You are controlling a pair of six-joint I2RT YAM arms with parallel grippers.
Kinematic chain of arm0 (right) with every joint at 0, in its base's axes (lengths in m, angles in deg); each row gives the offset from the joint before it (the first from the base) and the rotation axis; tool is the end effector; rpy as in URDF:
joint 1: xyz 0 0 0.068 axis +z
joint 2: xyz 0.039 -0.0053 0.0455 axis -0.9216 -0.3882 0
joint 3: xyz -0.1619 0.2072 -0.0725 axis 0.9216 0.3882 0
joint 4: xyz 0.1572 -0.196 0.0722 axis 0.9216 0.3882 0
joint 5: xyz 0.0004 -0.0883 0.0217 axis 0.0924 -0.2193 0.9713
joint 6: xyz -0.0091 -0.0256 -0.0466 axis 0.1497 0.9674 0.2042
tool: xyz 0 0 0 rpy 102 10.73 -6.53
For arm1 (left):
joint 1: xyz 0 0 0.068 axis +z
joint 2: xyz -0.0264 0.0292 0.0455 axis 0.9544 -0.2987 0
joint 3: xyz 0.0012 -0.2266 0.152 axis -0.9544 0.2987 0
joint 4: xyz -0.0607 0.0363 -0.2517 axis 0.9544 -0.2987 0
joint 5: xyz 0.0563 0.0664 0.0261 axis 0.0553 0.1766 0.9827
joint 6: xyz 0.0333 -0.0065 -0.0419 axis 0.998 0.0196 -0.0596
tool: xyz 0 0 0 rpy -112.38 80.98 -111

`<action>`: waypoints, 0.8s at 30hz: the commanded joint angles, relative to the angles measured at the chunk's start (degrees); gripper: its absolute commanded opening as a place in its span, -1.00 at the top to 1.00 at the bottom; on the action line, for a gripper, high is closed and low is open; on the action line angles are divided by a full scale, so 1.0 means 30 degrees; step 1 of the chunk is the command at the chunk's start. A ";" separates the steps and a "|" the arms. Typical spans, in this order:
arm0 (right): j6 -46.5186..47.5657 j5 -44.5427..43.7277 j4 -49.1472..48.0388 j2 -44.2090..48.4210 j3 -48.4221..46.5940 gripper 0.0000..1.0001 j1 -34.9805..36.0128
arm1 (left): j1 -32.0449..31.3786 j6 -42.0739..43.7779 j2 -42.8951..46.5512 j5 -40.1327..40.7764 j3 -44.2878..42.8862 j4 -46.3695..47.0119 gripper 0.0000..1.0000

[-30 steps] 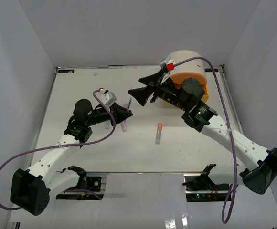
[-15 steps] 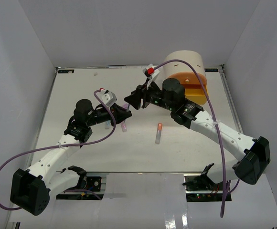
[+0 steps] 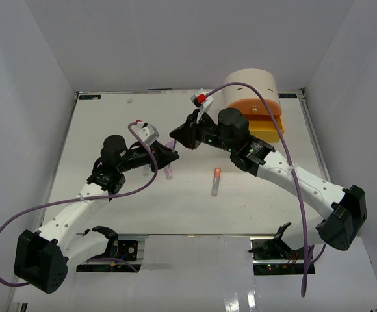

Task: Sort the stationery into containers
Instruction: Close the pen cap on the pen.

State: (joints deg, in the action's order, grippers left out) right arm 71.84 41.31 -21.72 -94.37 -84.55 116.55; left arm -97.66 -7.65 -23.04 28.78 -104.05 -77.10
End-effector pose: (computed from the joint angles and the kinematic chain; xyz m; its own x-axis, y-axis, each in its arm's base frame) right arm 0.2077 0.2521 0.3984 -0.2350 0.1008 -0.9668 -0.8319 0.4935 0.2537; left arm 0.1996 -0.1198 0.3031 -0.2004 0.0100 -0.9797 0.9035 0.3886 -0.1809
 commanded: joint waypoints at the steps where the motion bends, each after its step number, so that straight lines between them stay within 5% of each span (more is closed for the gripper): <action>1: 0.0132 -0.0220 -0.0066 -0.0280 -0.1045 0.72 0.0149 | -0.0033 0.0147 0.0501 -0.0042 -0.0710 0.0018 1.00; 4: 0.0161 -0.0103 0.0228 -0.0398 -0.1075 0.84 0.0295 | -0.0033 0.0176 0.0589 0.0045 -0.0827 0.0018 1.00; 24: 0.0542 -0.0337 0.3743 -0.1013 -0.0049 0.85 0.0882 | -0.0033 0.0674 0.1058 0.1598 -0.2877 0.0779 1.00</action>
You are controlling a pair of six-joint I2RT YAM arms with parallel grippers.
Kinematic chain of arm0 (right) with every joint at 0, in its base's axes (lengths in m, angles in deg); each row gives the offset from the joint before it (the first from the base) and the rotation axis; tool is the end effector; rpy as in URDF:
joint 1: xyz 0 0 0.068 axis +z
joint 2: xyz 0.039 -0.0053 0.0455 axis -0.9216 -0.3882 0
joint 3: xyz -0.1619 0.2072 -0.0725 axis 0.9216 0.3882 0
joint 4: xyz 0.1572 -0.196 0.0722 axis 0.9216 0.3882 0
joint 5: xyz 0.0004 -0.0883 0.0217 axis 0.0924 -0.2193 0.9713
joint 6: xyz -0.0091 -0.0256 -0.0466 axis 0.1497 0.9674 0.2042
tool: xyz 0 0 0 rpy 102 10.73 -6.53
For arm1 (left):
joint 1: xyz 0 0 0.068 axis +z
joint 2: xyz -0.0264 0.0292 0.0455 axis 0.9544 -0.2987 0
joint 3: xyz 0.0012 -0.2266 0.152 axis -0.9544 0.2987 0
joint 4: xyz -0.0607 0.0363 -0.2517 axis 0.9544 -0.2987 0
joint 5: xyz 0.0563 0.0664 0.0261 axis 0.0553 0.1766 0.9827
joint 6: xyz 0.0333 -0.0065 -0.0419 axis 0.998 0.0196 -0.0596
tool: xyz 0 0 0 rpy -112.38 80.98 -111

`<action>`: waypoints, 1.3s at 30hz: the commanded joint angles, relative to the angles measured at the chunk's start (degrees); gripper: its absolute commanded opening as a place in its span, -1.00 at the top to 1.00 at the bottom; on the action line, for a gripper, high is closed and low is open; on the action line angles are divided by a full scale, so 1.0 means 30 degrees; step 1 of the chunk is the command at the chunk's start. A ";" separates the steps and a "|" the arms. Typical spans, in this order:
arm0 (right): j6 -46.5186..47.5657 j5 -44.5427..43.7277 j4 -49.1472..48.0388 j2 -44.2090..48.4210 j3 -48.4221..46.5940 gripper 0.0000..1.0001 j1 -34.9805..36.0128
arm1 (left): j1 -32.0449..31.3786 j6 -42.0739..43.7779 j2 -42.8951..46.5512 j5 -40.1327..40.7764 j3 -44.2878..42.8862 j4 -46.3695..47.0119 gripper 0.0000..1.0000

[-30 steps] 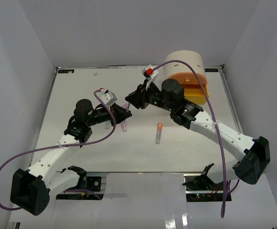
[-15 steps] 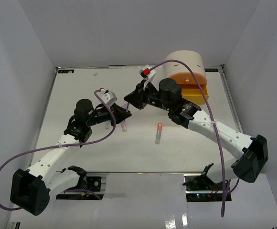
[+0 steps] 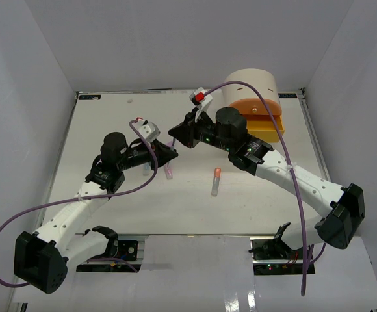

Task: Sort the stationery into containers
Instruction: Close the pen cap on the pen.

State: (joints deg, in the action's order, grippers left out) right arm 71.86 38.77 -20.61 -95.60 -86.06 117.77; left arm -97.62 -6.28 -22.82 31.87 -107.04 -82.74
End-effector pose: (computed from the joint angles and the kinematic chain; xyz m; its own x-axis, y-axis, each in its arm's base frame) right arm 0.2070 0.2598 0.3992 -0.2402 0.0943 -0.9661 -0.8184 0.5156 0.2538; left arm 0.2009 -0.1186 0.3122 -0.2147 0.0328 -0.9761 0.8797 0.4408 -0.1787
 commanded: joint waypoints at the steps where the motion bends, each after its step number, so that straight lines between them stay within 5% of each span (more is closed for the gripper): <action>1: 0.0535 0.0566 0.3605 -0.0722 0.0453 0.85 0.0474 | -0.0048 0.0331 0.1014 0.0716 -0.1909 0.2688 1.00; 31: 0.0828 0.0948 0.6098 -0.1807 0.1508 0.85 0.0474 | -0.0048 0.0948 0.0165 0.1891 -0.4691 0.4213 1.00; 39: 0.0857 0.0451 0.4988 -0.0901 0.1069 0.85 0.0474 | -0.0048 0.1967 -0.0040 0.1130 -0.3230 0.2748 1.00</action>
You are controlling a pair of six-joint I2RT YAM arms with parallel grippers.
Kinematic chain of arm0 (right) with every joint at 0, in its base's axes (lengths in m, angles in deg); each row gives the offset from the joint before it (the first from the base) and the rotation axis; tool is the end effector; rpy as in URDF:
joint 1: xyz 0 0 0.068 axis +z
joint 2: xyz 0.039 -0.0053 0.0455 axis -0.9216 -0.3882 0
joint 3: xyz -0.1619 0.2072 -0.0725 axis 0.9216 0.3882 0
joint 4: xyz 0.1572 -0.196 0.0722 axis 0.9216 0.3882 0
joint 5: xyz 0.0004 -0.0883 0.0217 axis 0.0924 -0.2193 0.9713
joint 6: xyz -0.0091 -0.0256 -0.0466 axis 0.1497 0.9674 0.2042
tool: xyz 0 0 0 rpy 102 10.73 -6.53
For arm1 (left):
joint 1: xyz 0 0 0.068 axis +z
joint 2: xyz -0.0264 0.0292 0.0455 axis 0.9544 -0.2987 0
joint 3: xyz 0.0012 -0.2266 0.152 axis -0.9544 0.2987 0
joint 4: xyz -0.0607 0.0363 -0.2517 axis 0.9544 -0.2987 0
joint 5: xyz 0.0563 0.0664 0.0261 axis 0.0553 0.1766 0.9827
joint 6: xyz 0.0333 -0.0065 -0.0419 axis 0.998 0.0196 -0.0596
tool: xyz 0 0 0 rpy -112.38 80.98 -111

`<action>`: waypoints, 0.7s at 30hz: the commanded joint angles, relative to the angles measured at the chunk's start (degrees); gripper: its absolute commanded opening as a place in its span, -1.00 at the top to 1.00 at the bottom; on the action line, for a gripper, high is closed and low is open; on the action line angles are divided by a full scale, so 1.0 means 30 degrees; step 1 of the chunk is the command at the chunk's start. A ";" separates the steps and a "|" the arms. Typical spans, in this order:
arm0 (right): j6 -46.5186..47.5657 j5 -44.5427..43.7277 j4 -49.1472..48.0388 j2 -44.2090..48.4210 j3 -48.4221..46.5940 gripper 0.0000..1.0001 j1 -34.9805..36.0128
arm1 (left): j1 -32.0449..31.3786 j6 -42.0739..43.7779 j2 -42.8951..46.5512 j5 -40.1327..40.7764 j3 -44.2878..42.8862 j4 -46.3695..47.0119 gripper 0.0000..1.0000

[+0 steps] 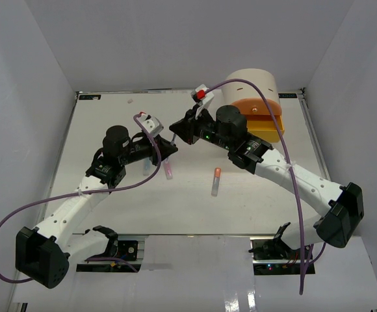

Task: Sort the stationery into containers
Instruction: Close the pen cap on the pen.

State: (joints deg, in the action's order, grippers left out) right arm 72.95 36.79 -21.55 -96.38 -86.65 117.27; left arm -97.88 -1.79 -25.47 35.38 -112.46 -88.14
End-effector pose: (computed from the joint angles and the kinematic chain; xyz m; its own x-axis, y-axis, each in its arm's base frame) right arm 0.2127 0.2601 0.4004 -0.2113 0.1028 -0.9720 -0.8019 0.5503 0.2326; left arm 0.2111 -0.1227 0.3258 -0.1857 0.0871 -0.9787 0.8639 0.4891 -0.1204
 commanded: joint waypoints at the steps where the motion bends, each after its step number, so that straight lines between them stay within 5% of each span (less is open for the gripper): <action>1: 0.0493 0.0968 0.5153 -0.0520 0.1265 0.85 0.0641 | 0.0040 0.0538 0.0842 -0.0161 -0.1218 0.4315 1.00; 11: 0.0317 -0.0146 0.2809 0.0506 0.1851 0.85 0.0641 | 0.0010 -0.0335 0.0081 -0.1158 -0.0044 0.3902 0.84; 21: 0.0639 -0.3749 0.2016 0.1092 0.1792 0.85 0.0525 | -0.0194 -0.2595 -0.0331 -0.2564 0.0805 0.3902 -0.01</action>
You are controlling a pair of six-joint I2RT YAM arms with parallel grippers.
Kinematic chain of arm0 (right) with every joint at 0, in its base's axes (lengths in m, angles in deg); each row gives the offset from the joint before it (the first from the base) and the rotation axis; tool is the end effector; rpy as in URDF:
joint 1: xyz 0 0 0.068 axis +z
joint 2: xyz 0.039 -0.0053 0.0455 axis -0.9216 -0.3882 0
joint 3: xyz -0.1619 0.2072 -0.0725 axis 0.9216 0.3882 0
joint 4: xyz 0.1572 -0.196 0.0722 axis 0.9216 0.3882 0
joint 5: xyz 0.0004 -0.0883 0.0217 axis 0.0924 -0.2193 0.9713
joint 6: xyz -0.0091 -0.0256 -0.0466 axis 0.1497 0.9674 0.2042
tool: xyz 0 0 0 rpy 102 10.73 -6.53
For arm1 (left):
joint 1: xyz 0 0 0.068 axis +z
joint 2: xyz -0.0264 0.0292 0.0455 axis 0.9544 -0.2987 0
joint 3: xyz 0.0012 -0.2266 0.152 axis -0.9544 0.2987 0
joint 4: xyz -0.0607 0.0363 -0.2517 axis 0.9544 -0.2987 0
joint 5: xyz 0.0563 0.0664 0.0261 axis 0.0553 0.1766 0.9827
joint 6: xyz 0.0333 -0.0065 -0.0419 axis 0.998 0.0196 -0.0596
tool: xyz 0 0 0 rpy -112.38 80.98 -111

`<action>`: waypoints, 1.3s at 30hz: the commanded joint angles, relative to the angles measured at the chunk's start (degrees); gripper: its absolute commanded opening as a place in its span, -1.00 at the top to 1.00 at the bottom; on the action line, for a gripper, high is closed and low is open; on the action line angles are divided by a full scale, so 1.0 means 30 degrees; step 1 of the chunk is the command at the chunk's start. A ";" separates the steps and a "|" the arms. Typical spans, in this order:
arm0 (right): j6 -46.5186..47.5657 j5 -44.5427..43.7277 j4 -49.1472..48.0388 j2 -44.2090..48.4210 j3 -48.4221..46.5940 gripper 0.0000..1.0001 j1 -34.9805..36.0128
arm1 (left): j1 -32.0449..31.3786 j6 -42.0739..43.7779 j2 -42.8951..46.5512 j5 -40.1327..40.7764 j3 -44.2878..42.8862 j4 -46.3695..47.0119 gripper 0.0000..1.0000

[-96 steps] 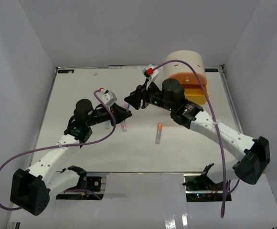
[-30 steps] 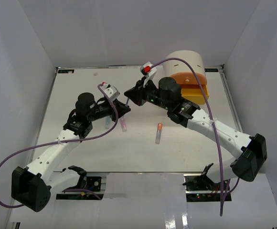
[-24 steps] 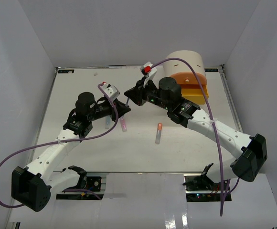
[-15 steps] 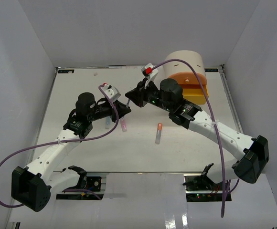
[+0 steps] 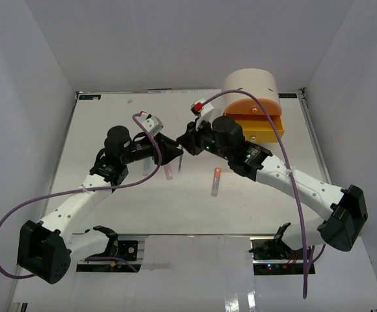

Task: Sort the stationery into containers
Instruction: Close the pen cap on the pen, then place the pen in the drawer.

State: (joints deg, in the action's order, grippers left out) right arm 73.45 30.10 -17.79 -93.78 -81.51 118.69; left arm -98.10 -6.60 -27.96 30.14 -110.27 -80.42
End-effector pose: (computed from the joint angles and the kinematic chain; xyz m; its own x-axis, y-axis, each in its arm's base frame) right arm 0.2022 0.2537 0.3750 -0.2580 0.0302 -0.9657 -0.7354 0.6420 0.2166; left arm 0.2172 -0.1295 0.3163 -0.2141 0.0315 -0.9763 0.8954 0.4057 -0.1833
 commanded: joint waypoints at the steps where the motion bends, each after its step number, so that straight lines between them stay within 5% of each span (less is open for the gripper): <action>1: 0.0501 -0.1985 0.0734 0.0225 0.0110 0.85 -0.0065 | -0.0122 -0.1081 0.0558 -0.0874 0.0193 0.1330 -0.14; 9: 0.1058 -0.3688 0.0705 0.1453 0.0958 0.85 -0.1353 | -0.0151 -0.1813 0.1321 -0.0058 0.0840 0.0395 -0.71; 13: 0.0766 -0.4243 -0.0166 0.2947 0.2214 0.85 -0.3691 | -0.0151 -0.2543 0.1175 0.4002 0.0343 -0.1183 -0.96; 17: -0.0054 -0.4333 -0.1224 0.5023 0.3477 0.85 -0.6360 | 0.0082 -0.2955 0.0590 0.6828 -0.0712 -0.2710 -0.96; 27: -0.3451 -0.2287 -0.4126 0.7052 0.5499 0.85 -1.2511 | 0.1050 -0.3281 0.0617 0.7823 0.0019 -0.2829 -0.96; 39: -0.5885 -0.0028 -0.7731 0.4183 0.6526 0.85 -1.4451 | 0.1079 -0.2839 0.0529 0.9263 0.0107 -0.3943 -0.96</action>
State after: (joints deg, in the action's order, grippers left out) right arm 57.96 28.06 -34.16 -79.69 -62.65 75.74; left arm -95.06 -15.67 -26.54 56.72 -110.12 -91.22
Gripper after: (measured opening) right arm 0.155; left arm 0.979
